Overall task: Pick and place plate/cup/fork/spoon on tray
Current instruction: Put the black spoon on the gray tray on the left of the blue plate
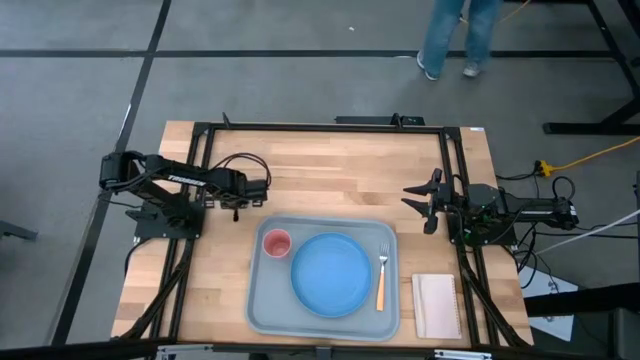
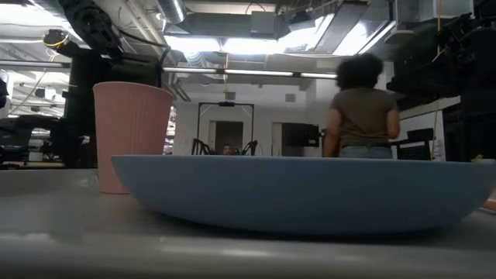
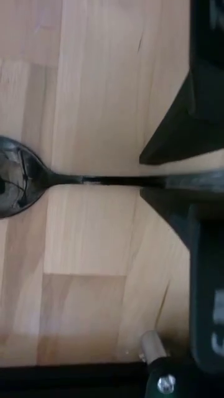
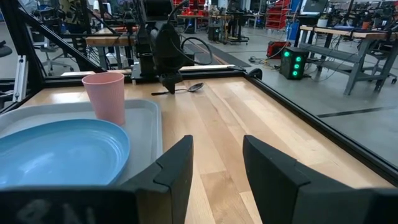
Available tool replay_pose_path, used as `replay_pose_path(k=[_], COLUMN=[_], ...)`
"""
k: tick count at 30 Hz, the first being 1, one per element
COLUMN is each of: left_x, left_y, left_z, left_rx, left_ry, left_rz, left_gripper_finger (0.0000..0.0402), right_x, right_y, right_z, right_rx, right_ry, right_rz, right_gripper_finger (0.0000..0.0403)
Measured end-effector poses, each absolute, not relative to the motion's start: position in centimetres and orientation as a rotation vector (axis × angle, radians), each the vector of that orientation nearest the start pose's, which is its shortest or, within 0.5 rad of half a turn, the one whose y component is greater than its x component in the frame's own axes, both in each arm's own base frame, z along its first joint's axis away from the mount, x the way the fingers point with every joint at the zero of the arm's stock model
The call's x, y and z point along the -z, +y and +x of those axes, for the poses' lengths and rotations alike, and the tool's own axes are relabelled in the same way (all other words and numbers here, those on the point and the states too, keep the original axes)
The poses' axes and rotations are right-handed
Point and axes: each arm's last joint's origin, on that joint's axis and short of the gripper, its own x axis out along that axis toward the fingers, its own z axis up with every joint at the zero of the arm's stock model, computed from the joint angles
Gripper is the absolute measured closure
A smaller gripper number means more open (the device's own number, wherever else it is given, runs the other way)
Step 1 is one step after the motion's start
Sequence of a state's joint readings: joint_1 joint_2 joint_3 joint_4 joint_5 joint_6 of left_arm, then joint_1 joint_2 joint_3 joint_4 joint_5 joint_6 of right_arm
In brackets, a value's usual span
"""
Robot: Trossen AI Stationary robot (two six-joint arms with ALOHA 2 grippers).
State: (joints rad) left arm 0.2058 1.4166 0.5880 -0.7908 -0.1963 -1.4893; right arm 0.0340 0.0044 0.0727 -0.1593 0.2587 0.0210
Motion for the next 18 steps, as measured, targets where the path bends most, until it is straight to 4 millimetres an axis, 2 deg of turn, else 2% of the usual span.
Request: replay_pose_path(k=[2, 4, 10, 18], left_x=[-12.8, -12.8, -13.0, -15.1], left_y=[4.3, 4.3, 4.3, 3.6], left_z=[18.0, 18.0, 17.9, 17.3], left_rx=[-1.433, -1.432, -1.418, -1.315], left_ry=[1.065, 1.066, 1.067, 0.979], left_rz=[-1.12, -1.12, -1.115, -1.156], left_gripper_finger=[0.0377, 0.039, 0.0396, 0.0399], right_x=[-17.2, -17.2, -17.2, -17.2], right_y=[-0.4, -0.4, -0.4, -0.4], right_z=[9.2, 9.2, 9.2, 9.2], right_rx=[0.218, 0.203, 0.198, 0.199], right_ry=[0.089, 0.09, 0.091, 0.092], right_rz=[0.008, 0.009, 0.009, 0.005], right_gripper_finger=[0.0257, 0.0257, 0.0257, 0.0257])
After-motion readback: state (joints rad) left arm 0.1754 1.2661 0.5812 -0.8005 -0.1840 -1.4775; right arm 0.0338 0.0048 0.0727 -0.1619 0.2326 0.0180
